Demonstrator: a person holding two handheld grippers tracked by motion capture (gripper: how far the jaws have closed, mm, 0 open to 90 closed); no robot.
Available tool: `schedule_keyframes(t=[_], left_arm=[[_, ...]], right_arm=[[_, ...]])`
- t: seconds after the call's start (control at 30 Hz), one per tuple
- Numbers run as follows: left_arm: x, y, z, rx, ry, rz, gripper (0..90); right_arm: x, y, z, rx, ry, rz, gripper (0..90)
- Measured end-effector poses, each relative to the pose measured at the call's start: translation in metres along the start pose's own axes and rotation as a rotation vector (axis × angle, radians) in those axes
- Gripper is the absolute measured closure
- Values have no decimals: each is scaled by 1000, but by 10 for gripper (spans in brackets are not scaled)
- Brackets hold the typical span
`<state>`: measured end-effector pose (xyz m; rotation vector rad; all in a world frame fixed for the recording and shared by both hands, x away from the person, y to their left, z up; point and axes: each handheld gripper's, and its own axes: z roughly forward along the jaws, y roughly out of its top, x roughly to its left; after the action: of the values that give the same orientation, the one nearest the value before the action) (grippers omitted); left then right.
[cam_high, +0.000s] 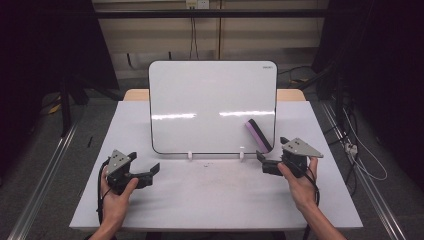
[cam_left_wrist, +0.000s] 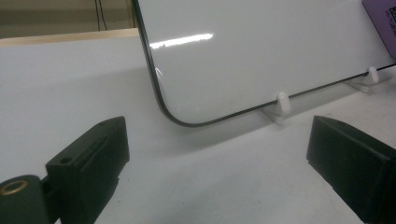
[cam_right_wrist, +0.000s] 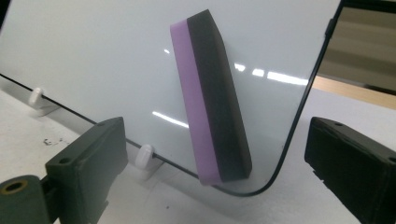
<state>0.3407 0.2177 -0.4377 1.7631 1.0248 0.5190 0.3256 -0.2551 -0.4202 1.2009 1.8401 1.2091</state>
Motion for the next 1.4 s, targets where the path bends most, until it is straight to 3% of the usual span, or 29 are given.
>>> schedule_keyframes(t=[0.1, 0.37, 0.83, 1.03, 1.1, 1.2, 1.4], left_arm=[[-1, 1, -1, -10, -1, 18, 54], [-3, 1, -2, -4, -6, 19, 52], [-6, 1, -3, -3, 4, 17, 62], [-6, 0, -4, -1, 18, 15, 62], [-6, -1, -3, 7, 13, -4, 50], [-7, -1, -4, 12, 38, 9, 46], [-6, -1, -5, 7, 29, 3, 49]], right_arm=[[-4, -3, -5, -4, -4, 14, 51], [-8, -10, -18, -24, -8, 46, 50], [-23, -20, -43, -30, -75, 74, 50], [-29, -30, -53, -20, -93, 98, 48], [-30, -33, -57, -14, -90, 114, 47], [-29, -37, -62, -20, -94, 116, 46], [-32, -48, -70, -11, -106, 140, 49]])
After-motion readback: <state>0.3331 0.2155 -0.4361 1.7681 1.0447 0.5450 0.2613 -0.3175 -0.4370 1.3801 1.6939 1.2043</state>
